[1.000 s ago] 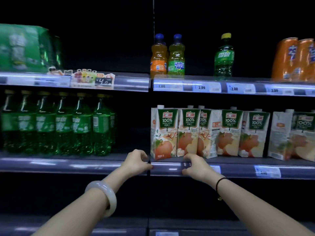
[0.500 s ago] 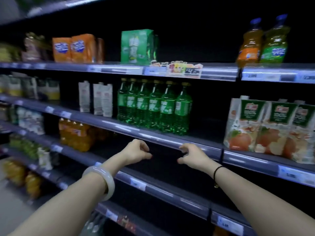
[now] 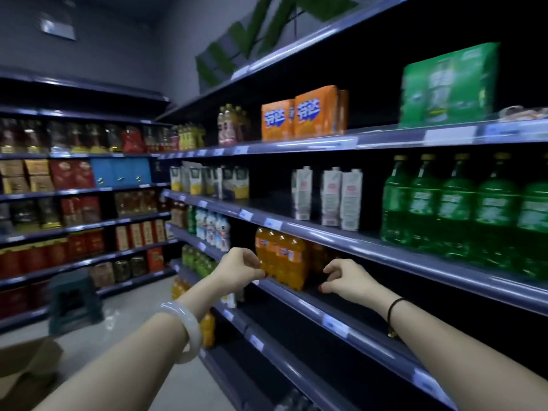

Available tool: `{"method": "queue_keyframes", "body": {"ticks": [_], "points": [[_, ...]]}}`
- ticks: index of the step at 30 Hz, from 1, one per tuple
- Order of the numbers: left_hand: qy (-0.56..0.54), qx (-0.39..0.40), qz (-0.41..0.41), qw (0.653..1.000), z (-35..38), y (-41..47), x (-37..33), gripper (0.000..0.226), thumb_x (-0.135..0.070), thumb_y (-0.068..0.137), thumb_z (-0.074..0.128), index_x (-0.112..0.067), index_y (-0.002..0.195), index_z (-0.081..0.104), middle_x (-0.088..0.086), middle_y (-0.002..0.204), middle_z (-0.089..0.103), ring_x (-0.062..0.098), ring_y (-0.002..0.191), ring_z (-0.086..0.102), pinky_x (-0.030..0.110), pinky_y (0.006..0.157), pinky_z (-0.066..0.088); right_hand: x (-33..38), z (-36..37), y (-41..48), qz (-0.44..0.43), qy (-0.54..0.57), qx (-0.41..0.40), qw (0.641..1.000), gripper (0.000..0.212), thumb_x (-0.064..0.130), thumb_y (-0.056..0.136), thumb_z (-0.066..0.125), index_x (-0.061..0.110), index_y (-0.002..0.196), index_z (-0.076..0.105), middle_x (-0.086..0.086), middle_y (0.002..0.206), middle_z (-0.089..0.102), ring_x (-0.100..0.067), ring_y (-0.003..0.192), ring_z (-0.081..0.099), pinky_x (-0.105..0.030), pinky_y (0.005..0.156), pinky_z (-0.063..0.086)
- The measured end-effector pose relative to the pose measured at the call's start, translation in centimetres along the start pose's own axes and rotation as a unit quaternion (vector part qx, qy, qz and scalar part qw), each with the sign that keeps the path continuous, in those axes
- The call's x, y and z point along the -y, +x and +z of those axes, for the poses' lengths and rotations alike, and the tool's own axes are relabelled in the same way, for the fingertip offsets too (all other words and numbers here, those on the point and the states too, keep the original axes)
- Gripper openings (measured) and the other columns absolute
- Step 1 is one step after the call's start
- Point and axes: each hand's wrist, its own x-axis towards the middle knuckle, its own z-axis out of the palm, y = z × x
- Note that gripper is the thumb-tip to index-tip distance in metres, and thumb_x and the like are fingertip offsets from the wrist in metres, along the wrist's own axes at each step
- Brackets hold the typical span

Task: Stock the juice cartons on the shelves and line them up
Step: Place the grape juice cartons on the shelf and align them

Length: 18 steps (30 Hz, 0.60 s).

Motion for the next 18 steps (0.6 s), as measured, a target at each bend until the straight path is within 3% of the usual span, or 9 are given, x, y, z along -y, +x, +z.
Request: {"method": "queue_keyframes", "body": {"ticks": [4, 8, 18], "points": [[0.010, 0.007, -0.006, 1.000, -4.7, 3.5, 4.2, 0.028, -0.022, 0.079, 0.072, -0.009, 0.102, 0.064, 0.005, 0.098, 0.066, 0.019, 0.093, 0.064, 0.033, 0.081, 0.054, 5.2, 5.0, 5.8, -0.041, 0.007, 0.023, 0.999, 0.049, 0.021, 0.073, 0.073, 0.013, 0.119, 0.057, -0.003, 0.111, 0.061, -0.015, 0.099, 0.058, -0.024, 0.080, 0.046], [0.003, 0.000, -0.017, 1.000, -7.5, 7.8, 8.2, 0.029, -0.020, 0.080, 0.071, -0.006, 0.104, 0.064, 0.009, 0.100, 0.065, 0.019, 0.087, 0.063, 0.027, 0.068, 0.051, 9.1, 8.9, 11.8, -0.068, -0.001, 0.025, 0.997, 0.048, 0.023, 0.074, 0.072, 0.014, 0.119, 0.057, -0.002, 0.112, 0.061, -0.017, 0.103, 0.058, -0.030, 0.088, 0.050], [-0.004, -0.018, -0.031, 0.999, -13.7, 24.0, 17.5, 0.024, -0.027, 0.080, 0.072, -0.016, 0.099, 0.062, 0.002, 0.096, 0.065, 0.014, 0.083, 0.064, 0.022, 0.062, 0.049, 14.3, 16.1, 31.4, -0.092, 0.022, 0.036, 0.995, 0.047, 0.020, 0.078, 0.073, 0.010, 0.121, 0.056, -0.002, 0.102, 0.061, -0.017, 0.094, 0.061, -0.026, 0.076, 0.048]]}}
